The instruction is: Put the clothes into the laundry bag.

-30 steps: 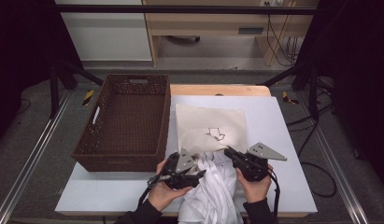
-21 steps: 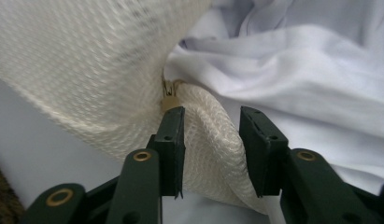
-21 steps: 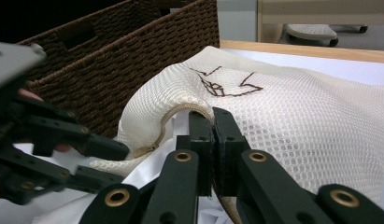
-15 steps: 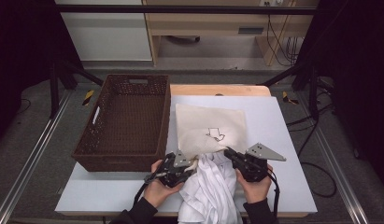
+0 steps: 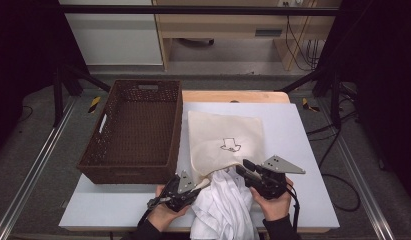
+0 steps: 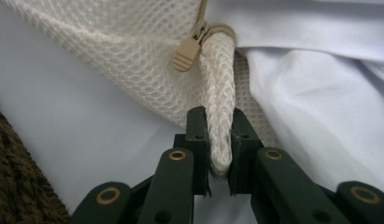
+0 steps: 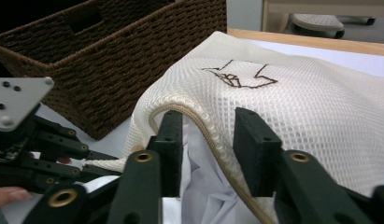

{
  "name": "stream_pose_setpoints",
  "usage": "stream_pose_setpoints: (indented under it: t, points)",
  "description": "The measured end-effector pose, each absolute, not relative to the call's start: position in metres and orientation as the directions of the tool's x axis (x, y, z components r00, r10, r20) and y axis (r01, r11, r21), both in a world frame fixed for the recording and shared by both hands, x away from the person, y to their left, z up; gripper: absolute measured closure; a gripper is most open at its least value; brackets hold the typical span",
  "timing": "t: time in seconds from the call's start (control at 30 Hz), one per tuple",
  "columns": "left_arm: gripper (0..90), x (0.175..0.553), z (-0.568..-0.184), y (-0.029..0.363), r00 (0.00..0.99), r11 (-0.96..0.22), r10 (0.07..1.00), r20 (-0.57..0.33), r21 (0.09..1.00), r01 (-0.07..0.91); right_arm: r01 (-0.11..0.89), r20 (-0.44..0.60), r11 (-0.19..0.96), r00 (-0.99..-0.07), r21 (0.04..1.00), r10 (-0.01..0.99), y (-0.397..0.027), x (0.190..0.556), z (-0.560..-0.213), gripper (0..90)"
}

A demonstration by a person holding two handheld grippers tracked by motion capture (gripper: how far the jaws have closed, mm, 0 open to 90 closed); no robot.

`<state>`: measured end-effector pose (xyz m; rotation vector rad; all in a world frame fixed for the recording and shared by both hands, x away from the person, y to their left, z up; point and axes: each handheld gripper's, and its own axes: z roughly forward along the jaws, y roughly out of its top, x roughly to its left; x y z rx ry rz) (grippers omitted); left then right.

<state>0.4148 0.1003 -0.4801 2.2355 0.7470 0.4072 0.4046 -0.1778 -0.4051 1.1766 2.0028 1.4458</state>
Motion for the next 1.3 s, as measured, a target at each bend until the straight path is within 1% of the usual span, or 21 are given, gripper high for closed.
stream_pose_setpoints:
  t: [0.17,0.33,0.5,0.57,0.63,0.7,0.73,0.77,0.83,0.9,1.0,1.03,1.1,1.13,1.17,1.27,1.3]
  points:
    - [79.9,0.416,-0.485,0.105,0.784,-0.528,0.621,0.031,0.755,0.388,0.405,0.135,0.124,-0.555,0.906,0.821,-0.182,0.391,-0.402,52.7]
    - [79.4,0.417,-0.487,0.109,0.791,-0.51,0.611,0.008,0.769,0.386,0.42,0.132,0.136,-0.549,0.897,0.825,-0.188,0.379,-0.405,51.6]
    - [79.3,0.41,-0.488,0.103,0.786,-0.554,0.609,0.106,0.767,0.325,0.453,0.139,0.163,-0.563,0.876,0.814,-0.185,0.368,-0.415,51.4]
    - [79.2,0.409,-0.488,0.103,0.784,-0.553,0.611,0.11,0.768,0.323,0.47,0.139,0.182,-0.569,0.864,0.81,-0.178,0.366,-0.422,50.5]
    - [78.8,0.41,-0.488,0.104,0.784,-0.545,0.614,0.093,0.769,0.335,0.491,0.141,0.207,-0.582,0.846,0.801,-0.17,0.367,-0.43,50.0]
    - [73.8,0.411,-0.487,0.105,0.772,-0.536,0.629,0.092,0.771,0.345,0.507,0.14,0.23,-0.591,0.831,0.794,-0.162,0.367,-0.439,49.2]
    - [73.2,0.411,-0.487,0.105,0.773,-0.535,0.628,0.09,0.771,0.345,0.517,0.137,0.245,-0.593,0.82,0.793,-0.158,0.368,-0.445,48.1]
    - [73.7,0.411,-0.487,0.105,0.777,-0.536,0.624,0.087,0.771,0.344,0.529,0.132,0.263,-0.595,0.807,0.793,-0.153,0.369,-0.45,47.8]
    - [81.0,0.412,-0.487,0.106,0.792,-0.537,0.607,0.071,0.771,0.342,0.54,0.121,0.282,-0.593,0.793,0.796,-0.146,0.371,-0.458,48.2]
    - [83.1,0.413,-0.487,0.106,0.796,-0.536,0.602,0.062,0.77,0.346,0.556,0.123,0.287,-0.586,0.78,0.801,-0.141,0.373,-0.464,50.8]
    - [83.4,0.413,-0.487,0.106,0.796,-0.531,0.603,0.052,0.771,0.352,0.576,0.123,0.295,-0.576,0.762,0.808,-0.138,0.376,-0.469,60.1]
    - [83.4,0.413,-0.487,0.106,0.796,-0.535,0.602,0.058,0.77,0.348,0.585,0.119,0.301,-0.57,0.753,0.813,-0.136,0.377,-0.47,65.1]
    - [84.0,0.411,-0.488,0.105,0.797,-0.542,0.599,0.075,0.77,0.336,0.598,0.118,0.306,-0.564,0.741,0.817,-0.134,0.381,-0.472,77.9]
    - [84.3,0.411,-0.488,0.105,0.797,-0.542,0.599,0.075,0.77,0.336,0.598,0.118,0.306,-0.564,0.741,0.817,-0.134,0.381,-0.472,77.9]
    - [84.5,0.409,-0.488,0.103,0.796,-0.557,0.596,0.106,0.769,0.314,0.611,0.131,0.3,-0.559,0.733,0.818,-0.135,0.387,-0.474,85.7]
    - [84.8,0.407,-0.488,0.102,0.795,-0.568,0.593,0.125,0.766,0.303,0.618,0.138,0.285,-0.544,0.733,0.827,-0.133,0.392,-0.473,87.5]
    - [84.8,0.408,-0.488,0.103,0.795,-0.563,0.594,0.118,0.767,0.307,0.603,0.112,0.278,-0.526,0.747,0.843,-0.131,0.401,-0.47,88.1]
